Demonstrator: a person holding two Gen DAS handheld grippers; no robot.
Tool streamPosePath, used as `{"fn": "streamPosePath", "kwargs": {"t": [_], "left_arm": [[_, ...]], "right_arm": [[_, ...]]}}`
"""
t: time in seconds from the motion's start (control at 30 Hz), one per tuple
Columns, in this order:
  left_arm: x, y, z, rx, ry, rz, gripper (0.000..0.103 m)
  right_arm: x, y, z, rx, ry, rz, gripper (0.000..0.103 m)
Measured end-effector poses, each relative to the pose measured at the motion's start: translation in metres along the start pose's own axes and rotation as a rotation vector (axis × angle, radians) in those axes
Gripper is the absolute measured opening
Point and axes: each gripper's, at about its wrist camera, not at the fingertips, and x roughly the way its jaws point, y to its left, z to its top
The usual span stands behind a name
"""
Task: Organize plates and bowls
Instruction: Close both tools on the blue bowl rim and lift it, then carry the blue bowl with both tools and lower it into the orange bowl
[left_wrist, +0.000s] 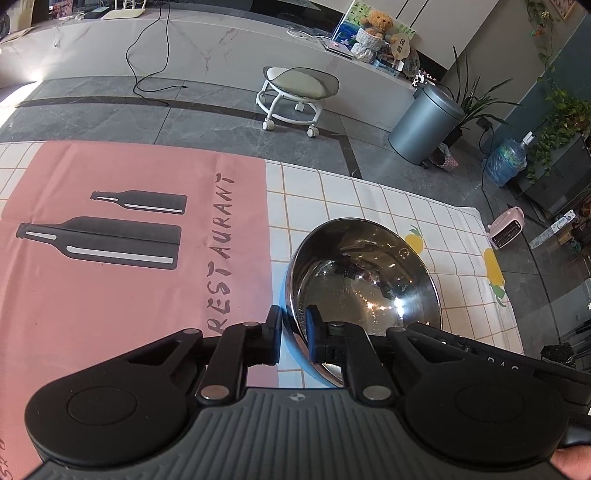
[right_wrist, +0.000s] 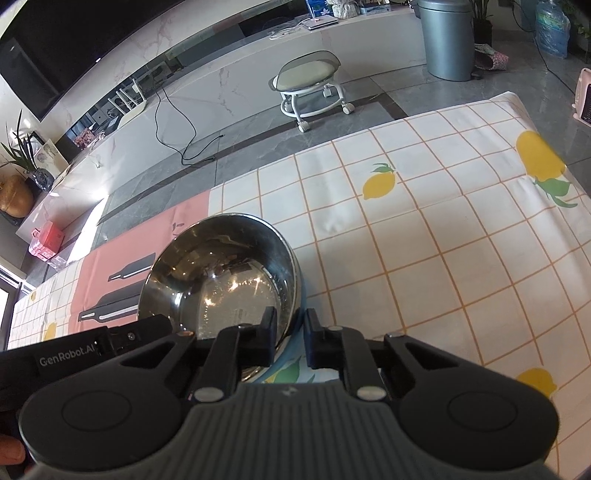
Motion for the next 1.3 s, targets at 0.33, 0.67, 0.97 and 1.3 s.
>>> {"fn": "streamPosePath", "kwargs": {"t": [0.33,0.67,0.97,1.3], "left_arm": [[-0.043,-0.008,-0.009,0.009,-0.027,0.02,0.014],[-0.115,-0.02,-0.034,0.03,-0.107,0.03,0.015],[-0.168,-0.023,-0.077,0.014,-0.133,-0.002,0.015],[-0.192,-0.017,-0.135,-0.062,-0.119,-0.081,0.015]], "right_arm": [[-0.034,0.013,-0.009,-0.037,-0.028,0.023,0.012],[-0.099,0.033,-0.032,-0.086,-0.093,0.068,0.011],[-0.163,0.043,-0.079,-0.138,-0.128,0.099,0.011],[-0.215,0.019,-0.155,-0.109,-0.168,0.116,0.011]]}}
